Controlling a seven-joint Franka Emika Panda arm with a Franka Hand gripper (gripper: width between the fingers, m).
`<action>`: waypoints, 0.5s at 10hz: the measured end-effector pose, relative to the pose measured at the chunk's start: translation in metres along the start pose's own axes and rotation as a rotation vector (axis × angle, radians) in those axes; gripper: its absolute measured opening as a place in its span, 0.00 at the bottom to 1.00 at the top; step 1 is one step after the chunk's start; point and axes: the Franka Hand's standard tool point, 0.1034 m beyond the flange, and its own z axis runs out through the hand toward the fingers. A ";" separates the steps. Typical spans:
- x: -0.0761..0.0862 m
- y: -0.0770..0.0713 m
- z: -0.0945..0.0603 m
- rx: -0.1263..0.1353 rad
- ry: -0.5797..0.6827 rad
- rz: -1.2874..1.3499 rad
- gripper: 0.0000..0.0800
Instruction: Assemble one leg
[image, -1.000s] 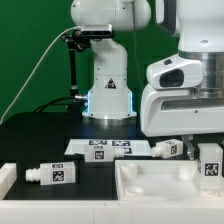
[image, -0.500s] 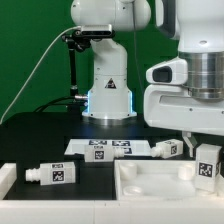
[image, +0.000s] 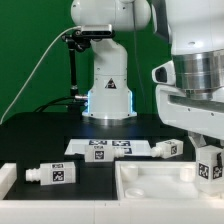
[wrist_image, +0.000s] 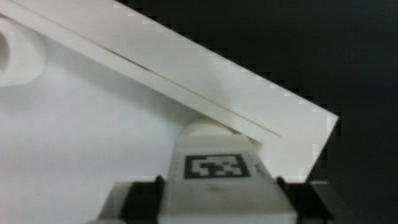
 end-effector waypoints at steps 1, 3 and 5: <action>-0.001 0.000 0.000 0.000 0.000 -0.031 0.47; -0.001 0.000 0.000 -0.006 0.009 -0.298 0.77; 0.001 -0.003 -0.003 -0.024 0.033 -0.630 0.80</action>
Offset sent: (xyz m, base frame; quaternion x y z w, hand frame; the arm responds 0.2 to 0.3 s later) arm 0.0078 -0.0025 0.0048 0.0294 -0.0089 -0.4106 0.9113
